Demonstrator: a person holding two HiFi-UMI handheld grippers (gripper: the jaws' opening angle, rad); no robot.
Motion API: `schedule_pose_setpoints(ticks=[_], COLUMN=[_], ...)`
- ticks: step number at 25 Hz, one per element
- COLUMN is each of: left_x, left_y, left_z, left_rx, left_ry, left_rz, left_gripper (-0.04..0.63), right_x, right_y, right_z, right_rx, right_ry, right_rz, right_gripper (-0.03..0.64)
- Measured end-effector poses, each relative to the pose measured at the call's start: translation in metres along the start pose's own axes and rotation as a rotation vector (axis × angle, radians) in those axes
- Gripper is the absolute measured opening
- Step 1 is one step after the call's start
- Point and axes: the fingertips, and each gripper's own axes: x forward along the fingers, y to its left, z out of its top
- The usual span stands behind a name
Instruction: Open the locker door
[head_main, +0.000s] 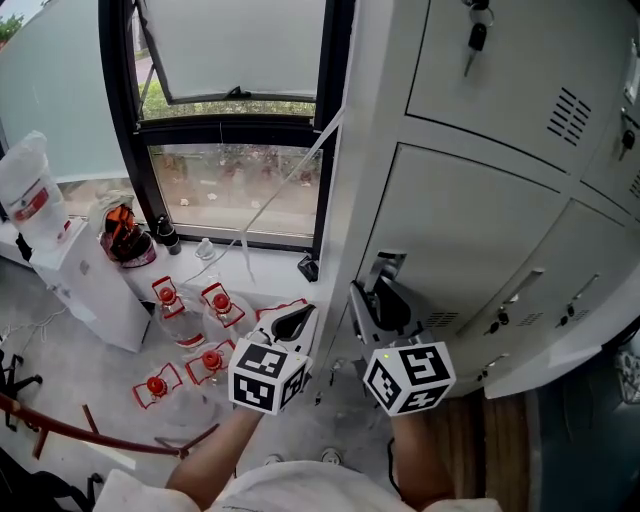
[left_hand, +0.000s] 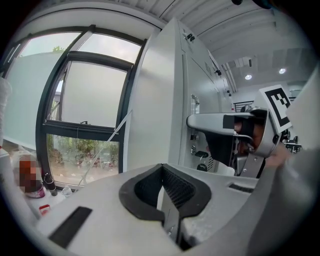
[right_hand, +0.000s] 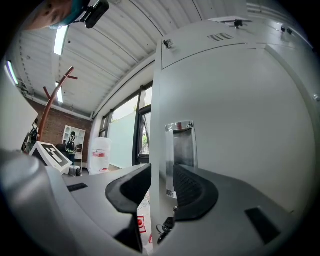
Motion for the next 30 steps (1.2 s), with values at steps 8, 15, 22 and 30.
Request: schedule_pose_setpoints(ticks=[8, 15, 22, 30], left_x=[-0.012, -0.02, -0.028, -0.026], left_y=[-0.007, -0.019, -0.039, -0.07], left_z=[-0.009, -0.023, -0.034, -0.035], left_rx=[0.006, 0.011, 0.028, 0.033], left_ry=[0.016, 0.044, 0.058, 0.055], left_rz=[-0.056, -0.125, -0.219, -0.331], left_gripper=[0.006, 0.006, 0.006, 0.006], right_x=[-0.021, -0.048, -0.074, -0.113], right_y=[0.009, 0.018, 0.025, 0.025], right_z=[0.001, 0.001, 0.003, 0.005], right_rx=[-0.011, -0.003, -0.017, -0.024], right_ry=[-0.013, -0.02, -0.039, -0.055], right_rz=[-0.049, -0.098, -0.126, -0.153], right_gripper=[0.117, 0.117, 0.13, 0.139])
